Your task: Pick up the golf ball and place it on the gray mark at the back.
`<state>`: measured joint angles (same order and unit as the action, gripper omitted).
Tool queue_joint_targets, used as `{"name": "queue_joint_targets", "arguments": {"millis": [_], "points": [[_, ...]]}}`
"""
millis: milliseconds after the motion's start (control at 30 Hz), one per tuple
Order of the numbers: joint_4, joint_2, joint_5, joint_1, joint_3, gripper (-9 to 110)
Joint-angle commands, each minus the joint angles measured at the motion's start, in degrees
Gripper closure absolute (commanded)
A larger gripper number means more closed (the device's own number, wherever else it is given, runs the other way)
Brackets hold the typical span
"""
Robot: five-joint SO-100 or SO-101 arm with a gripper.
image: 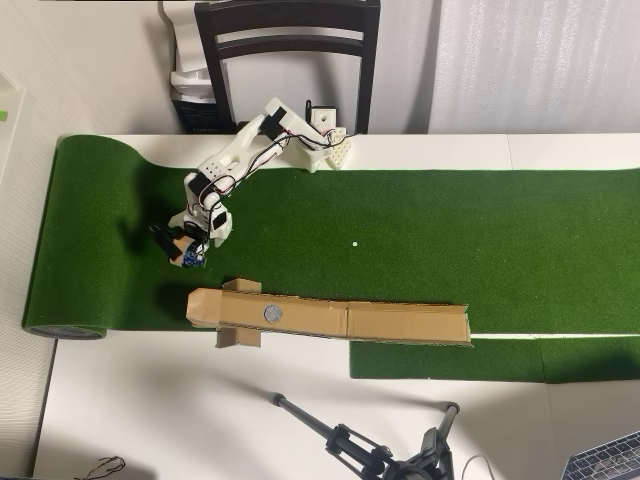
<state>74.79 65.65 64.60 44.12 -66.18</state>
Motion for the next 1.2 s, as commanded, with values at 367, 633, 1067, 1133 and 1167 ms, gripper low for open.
{"name": "queue_joint_targets", "arguments": {"millis": [367,633,1067,1133,1167], "points": [[-0.70,1.05,-2.29,0.35,4.75,48],[-1.58,-4.04,-1.41,0.88,9.23,48],[-1.49,-10.28,-2.29,0.79,16.17,48],[-1.41,-10.46,-2.46,0.35,16.35,48],[-1.14,-10.46,-2.99,0.26,16.35,48]]}}
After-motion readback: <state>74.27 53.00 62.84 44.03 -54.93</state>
